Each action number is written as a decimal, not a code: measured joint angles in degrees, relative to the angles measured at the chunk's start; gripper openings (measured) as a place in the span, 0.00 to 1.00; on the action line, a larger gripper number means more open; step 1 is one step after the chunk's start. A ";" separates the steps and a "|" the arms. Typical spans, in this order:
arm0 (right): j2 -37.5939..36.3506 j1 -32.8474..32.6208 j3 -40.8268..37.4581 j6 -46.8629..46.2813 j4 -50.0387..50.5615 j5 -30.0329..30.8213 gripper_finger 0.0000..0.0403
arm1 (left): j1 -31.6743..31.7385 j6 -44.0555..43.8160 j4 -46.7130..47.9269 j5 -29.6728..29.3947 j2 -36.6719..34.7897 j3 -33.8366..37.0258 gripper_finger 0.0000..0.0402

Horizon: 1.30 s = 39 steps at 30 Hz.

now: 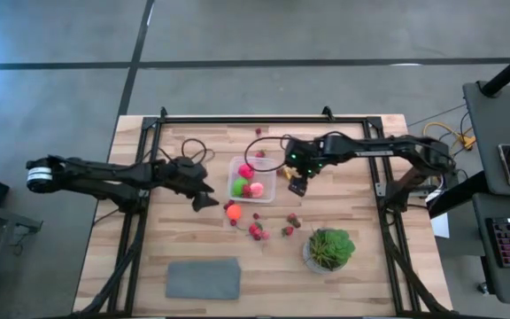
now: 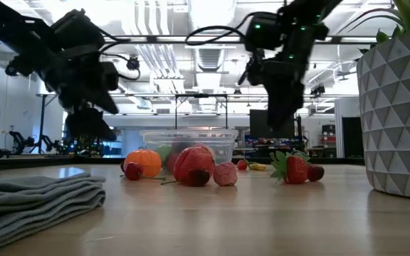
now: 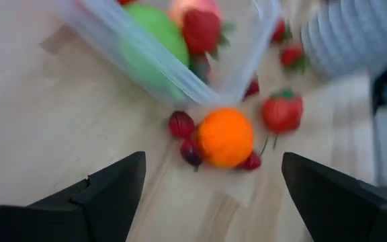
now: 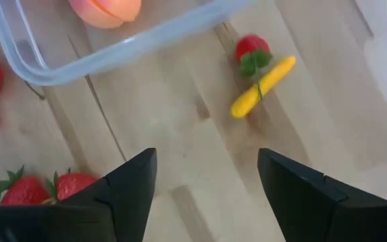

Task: Pick and placing Produce into tupperware
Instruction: Put the red cherry into the transparent bin

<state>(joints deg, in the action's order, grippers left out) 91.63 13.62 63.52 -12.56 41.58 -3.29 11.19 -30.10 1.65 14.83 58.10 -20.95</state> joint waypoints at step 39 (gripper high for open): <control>-7.25 -1.37 -8.15 -7.02 -3.53 0.42 0.61 | -12.81 23.01 -15.45 -15.52 21.71 -1.01 0.62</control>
<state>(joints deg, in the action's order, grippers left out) 84.38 12.25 55.37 -19.57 38.05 -2.87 -1.62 -7.09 -13.79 -0.69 79.81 -21.96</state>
